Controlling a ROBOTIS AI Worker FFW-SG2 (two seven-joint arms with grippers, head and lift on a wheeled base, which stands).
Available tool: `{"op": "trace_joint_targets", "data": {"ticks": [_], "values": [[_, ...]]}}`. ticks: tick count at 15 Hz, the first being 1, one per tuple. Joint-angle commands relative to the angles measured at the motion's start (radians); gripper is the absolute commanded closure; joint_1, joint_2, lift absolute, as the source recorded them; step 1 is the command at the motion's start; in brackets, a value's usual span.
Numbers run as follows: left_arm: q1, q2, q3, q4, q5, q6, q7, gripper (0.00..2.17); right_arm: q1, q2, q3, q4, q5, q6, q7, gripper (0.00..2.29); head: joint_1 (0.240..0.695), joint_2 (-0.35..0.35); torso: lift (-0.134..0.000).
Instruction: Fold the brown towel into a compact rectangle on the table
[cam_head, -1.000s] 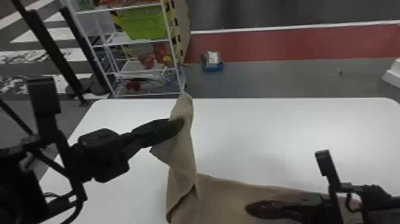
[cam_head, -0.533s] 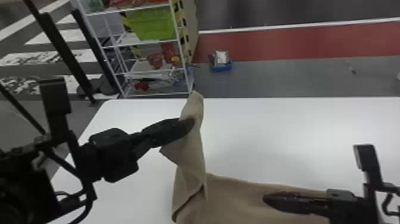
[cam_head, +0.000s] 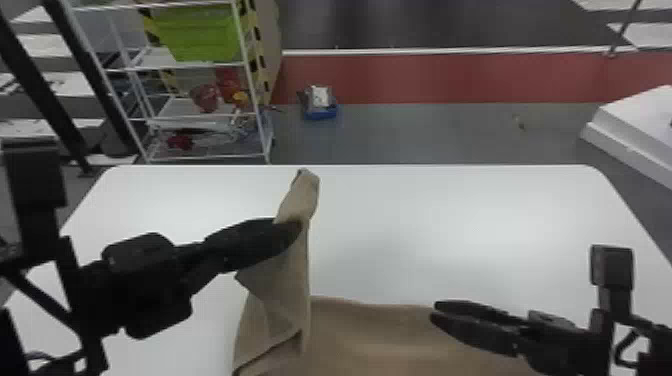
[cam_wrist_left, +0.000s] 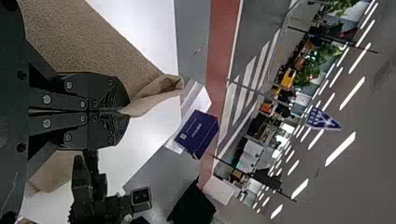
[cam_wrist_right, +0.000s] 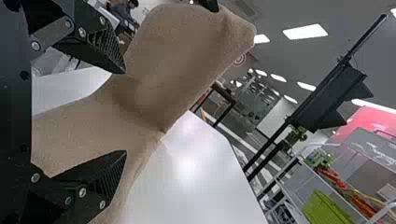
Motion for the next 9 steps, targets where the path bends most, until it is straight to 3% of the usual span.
{"op": "trace_joint_targets", "data": {"ticks": [1,3,5,7,8,9], "values": [[0.019,-0.003,-0.077,0.003,-0.01,0.004,0.028,1.42,0.02,0.001,-0.028,0.003,0.017,-0.07,-0.026,0.08,0.695,0.023,-0.124],[0.023,-0.003,-0.133,0.049,-0.004,0.004,0.074,1.42,0.052,-0.001,-0.099,0.004,0.018,-0.126,-0.035,0.1,0.695,-0.014,-0.124],[0.023,-0.003,-0.167,0.079,0.011,0.004,0.125,1.42,0.089,-0.007,-0.198,-0.002,-0.032,-0.178,-0.015,0.11,0.695,-0.096,-0.124],[0.019,-0.003,-0.173,0.102,0.085,0.004,0.142,1.45,0.131,-0.007,-0.291,-0.029,-0.071,-0.248,0.005,0.11,0.695,-0.167,-0.124],[0.019,-0.003,-0.183,0.104,0.122,0.004,0.174,1.64,0.143,-0.007,-0.335,-0.034,-0.079,-0.282,0.005,0.11,0.695,-0.206,-0.124],[0.02,-0.003,-0.199,0.116,0.152,0.004,0.209,1.66,0.145,-0.007,-0.37,-0.032,-0.083,-0.288,0.005,0.11,0.695,-0.24,-0.124]]}}
